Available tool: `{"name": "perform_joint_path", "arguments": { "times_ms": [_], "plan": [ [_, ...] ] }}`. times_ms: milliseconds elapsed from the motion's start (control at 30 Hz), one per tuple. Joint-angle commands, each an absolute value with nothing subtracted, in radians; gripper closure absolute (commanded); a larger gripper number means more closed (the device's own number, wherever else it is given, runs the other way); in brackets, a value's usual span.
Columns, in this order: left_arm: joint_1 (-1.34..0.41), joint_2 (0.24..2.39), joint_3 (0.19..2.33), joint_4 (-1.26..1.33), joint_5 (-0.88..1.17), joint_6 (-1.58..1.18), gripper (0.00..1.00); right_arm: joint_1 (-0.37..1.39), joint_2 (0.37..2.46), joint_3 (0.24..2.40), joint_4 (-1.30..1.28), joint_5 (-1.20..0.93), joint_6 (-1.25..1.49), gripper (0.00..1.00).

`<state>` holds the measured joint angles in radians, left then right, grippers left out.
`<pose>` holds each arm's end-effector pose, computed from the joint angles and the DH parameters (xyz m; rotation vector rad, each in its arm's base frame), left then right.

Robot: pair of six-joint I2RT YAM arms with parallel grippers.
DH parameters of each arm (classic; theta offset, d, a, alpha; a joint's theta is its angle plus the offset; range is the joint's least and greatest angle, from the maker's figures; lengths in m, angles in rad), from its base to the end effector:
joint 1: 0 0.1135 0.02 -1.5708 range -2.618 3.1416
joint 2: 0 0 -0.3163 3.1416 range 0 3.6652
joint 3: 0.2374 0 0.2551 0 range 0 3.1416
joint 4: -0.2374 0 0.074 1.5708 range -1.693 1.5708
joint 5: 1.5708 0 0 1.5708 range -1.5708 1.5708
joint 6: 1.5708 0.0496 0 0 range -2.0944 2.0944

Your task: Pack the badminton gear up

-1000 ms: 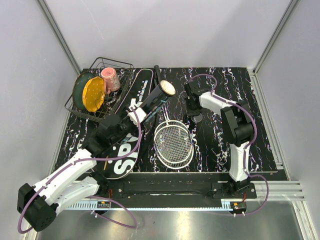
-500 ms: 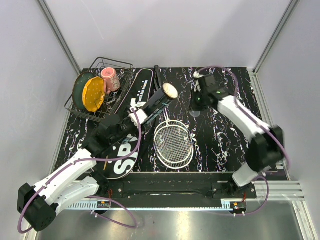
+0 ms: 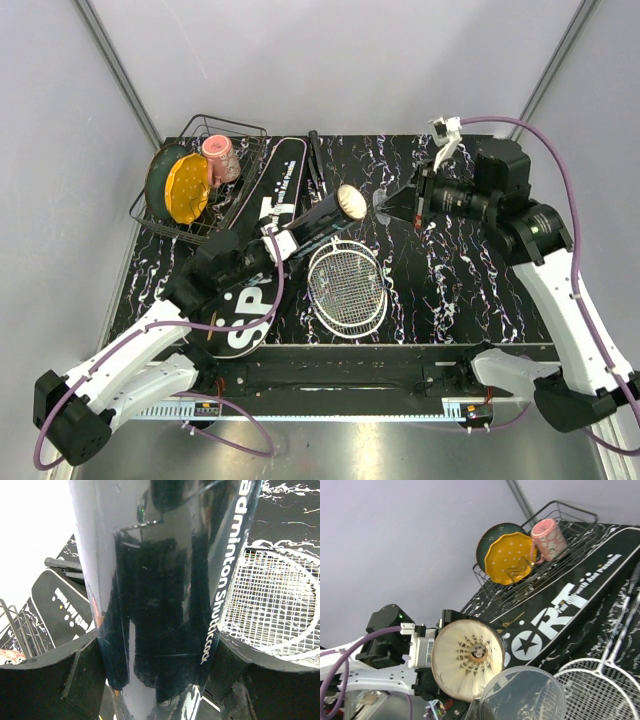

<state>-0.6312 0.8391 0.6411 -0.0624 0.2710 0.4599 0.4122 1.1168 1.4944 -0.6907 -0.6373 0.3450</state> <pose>0.1385 -0.1177 0.3275 1.1117 1.4625 -0.3683 0.1696 0.1064 0.5099 -0.5250 1.9037 1.1048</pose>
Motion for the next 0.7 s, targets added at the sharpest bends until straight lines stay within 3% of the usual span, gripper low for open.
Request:
{"name": "perform_joint_path", "arguments": {
  "times_ms": [0,333,667],
  "plan": [
    [-0.630,0.827,0.667,0.008,0.311,0.495,1.00,0.411,1.177,1.549,-0.749,-0.762,0.365,1.00],
    [-0.632,0.839,0.669,0.003,0.311,0.509,1.00,0.446,1.285,1.703,-0.811,-0.845,0.357,1.00],
    [-0.638,0.836,0.669,0.003,0.319,0.517,1.00,0.468,1.348,1.721,-0.784,-0.920,0.390,1.00]
  ]
}}
